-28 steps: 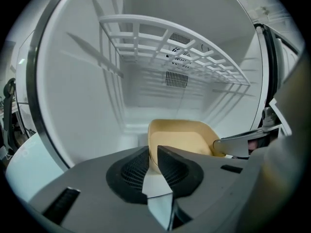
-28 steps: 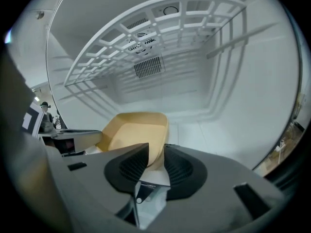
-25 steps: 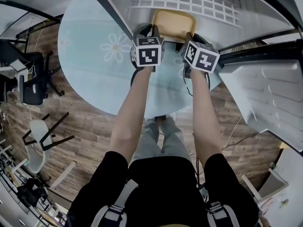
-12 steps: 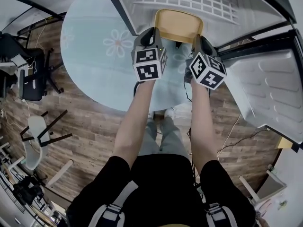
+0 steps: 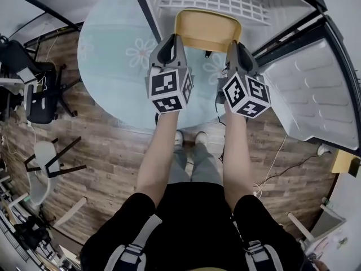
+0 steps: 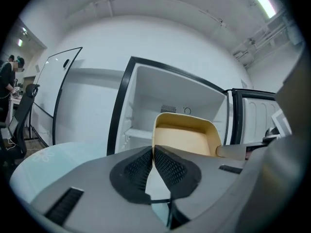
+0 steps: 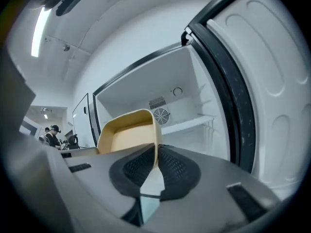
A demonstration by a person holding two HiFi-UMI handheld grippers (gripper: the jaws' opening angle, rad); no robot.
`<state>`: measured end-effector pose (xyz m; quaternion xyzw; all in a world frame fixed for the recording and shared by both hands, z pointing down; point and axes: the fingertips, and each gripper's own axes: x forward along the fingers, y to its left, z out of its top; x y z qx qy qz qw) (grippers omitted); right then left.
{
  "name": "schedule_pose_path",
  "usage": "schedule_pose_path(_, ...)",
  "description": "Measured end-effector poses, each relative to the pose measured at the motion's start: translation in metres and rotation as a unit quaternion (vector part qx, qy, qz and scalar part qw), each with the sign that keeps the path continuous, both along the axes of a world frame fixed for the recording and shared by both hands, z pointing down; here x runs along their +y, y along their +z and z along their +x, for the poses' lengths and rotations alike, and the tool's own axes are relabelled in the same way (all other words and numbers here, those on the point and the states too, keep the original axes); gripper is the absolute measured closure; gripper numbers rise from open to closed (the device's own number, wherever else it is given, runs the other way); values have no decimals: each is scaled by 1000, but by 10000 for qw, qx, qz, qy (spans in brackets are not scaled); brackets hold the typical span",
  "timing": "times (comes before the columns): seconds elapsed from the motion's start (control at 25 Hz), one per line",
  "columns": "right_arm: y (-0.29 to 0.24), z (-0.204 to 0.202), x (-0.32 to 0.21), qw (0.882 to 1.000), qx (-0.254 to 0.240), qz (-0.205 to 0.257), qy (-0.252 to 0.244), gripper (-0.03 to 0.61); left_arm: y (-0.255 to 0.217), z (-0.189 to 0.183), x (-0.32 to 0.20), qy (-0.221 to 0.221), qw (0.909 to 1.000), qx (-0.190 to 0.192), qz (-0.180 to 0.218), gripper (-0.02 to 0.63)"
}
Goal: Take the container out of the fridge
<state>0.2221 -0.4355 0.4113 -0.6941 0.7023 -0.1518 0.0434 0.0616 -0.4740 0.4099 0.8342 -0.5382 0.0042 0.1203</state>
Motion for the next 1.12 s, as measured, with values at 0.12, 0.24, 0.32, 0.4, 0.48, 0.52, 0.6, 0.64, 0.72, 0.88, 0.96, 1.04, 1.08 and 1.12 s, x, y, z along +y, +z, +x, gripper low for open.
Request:
schedule_pose_path(0.12, -23, -7, 14, 9996, 16, 270, -61, 555, -20, -8, 17, -9, 9997, 5, 240, 598)
schedule_pose_path(0.24, -44, -10, 31, 9986, 162, 493, -118, 555, -38, -11, 35, 50, 9990, 59, 445, 595)
schedule_pose_path(0.32, -60, -12, 44, 9975, 258, 636, -169, 555, -53, -13, 47, 146, 9981, 155, 585, 595)
schedule_pose_path(0.4, -77, -13, 56, 9962, 313, 791, -188, 555, -71, -14, 58, 234, 9967, 211, 749, 594)
schedule_pose_path(0.48, -93, -12, 67, 9949, 366, 930, -162, 555, -87, -12, 67, 317, 9958, 251, 824, 594)
schedule_pose_path(0.52, -101, -11, 72, 9941, 408, 992, -149, 555, -93, -12, 72, 362, 9956, 288, 811, 594)
schedule_pose_path(0.6, -115, -11, 81, 9925, 495, 1104, -151, 555, -105, -11, 81, 437, 9953, 348, 790, 594)
schedule_pose_path(0.64, -122, -10, 86, 9919, 513, 1155, -157, 555, -112, -10, 86, 464, 9949, 368, 811, 594)
schedule_pose_path(0.72, -133, -6, 98, 9907, 532, 1241, -160, 555, -123, -7, 99, 492, 9940, 409, 883, 595)
schedule_pose_path(0.88, -154, 0, 119, 9865, 754, 1433, -240, 557, -141, 0, 123, 566, 9917, 512, 1037, 595)
schedule_pose_path(0.96, -163, -2, 128, 9839, 843, 1544, -313, 557, -146, -3, 132, 627, 9905, 521, 1103, 594)
schedule_pose_path(1.04, -169, -5, 138, 9822, 881, 1626, -336, 557, -150, -5, 142, 666, 9894, 504, 1185, 594)
schedule_pose_path(1.08, -169, -6, 143, 9817, 892, 1649, -343, 557, -151, -6, 147, 668, 9889, 495, 1228, 594)
schedule_pose_path(1.12, -169, -8, 148, 9812, 913, 1666, -354, 557, -153, -7, 152, 664, 9885, 489, 1267, 594)
